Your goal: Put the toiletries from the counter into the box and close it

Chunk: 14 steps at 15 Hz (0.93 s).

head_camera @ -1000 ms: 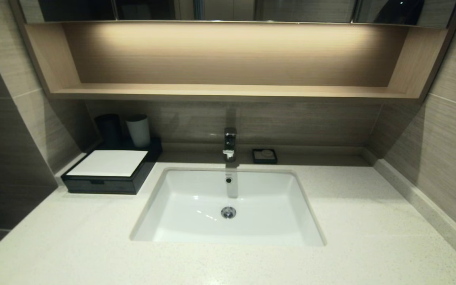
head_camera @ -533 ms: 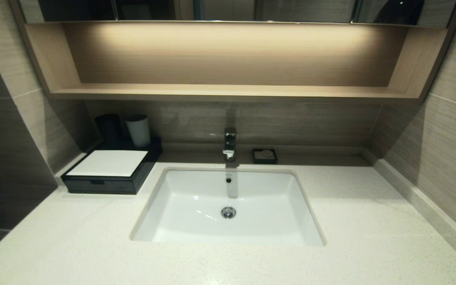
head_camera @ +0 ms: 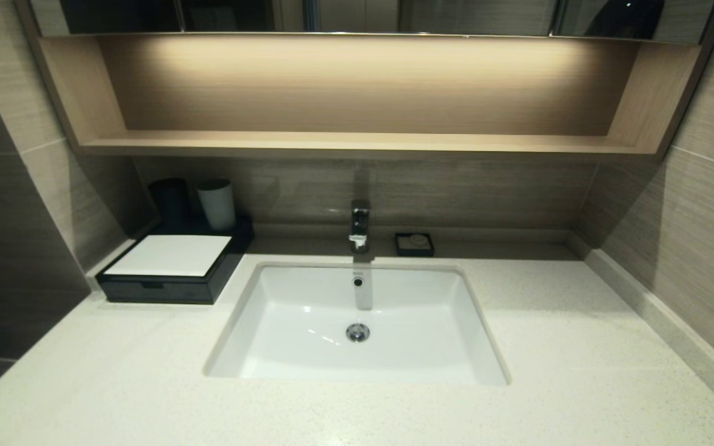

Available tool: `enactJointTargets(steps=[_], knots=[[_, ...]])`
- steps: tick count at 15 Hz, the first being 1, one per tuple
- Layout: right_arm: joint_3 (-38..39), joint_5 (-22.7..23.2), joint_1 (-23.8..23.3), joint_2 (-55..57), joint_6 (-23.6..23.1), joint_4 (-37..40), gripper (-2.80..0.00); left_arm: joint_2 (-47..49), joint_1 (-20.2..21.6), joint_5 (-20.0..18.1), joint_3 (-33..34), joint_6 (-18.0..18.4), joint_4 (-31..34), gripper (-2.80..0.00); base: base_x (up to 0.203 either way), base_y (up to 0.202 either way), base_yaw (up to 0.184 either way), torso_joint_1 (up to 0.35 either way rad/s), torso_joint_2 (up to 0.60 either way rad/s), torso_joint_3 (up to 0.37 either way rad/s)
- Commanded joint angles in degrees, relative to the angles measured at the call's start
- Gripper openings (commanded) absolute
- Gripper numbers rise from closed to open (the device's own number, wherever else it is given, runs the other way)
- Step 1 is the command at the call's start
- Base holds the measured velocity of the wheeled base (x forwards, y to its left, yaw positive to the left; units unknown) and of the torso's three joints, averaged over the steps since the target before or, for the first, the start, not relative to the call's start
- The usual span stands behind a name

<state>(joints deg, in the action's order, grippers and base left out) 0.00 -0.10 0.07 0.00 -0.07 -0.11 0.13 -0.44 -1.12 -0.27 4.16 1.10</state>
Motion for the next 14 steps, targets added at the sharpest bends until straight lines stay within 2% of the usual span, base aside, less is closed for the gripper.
enactJointTargets(steps=[1,14], knots=[[0.1,0.0,0.0,0.0,0.0,0.0,-2.8,0.0,0.0,0.2,0.0,-0.2,0.0,-2.8,0.0,0.0,0.0,0.0,0.0,0.0],[0.1,0.0,0.0,0.0,0.0,0.0,-2.8,0.0,0.0,0.4,0.1,-1.1,-0.1,-2.8,0.0,0.0,0.0,0.0,0.0,0.0]])
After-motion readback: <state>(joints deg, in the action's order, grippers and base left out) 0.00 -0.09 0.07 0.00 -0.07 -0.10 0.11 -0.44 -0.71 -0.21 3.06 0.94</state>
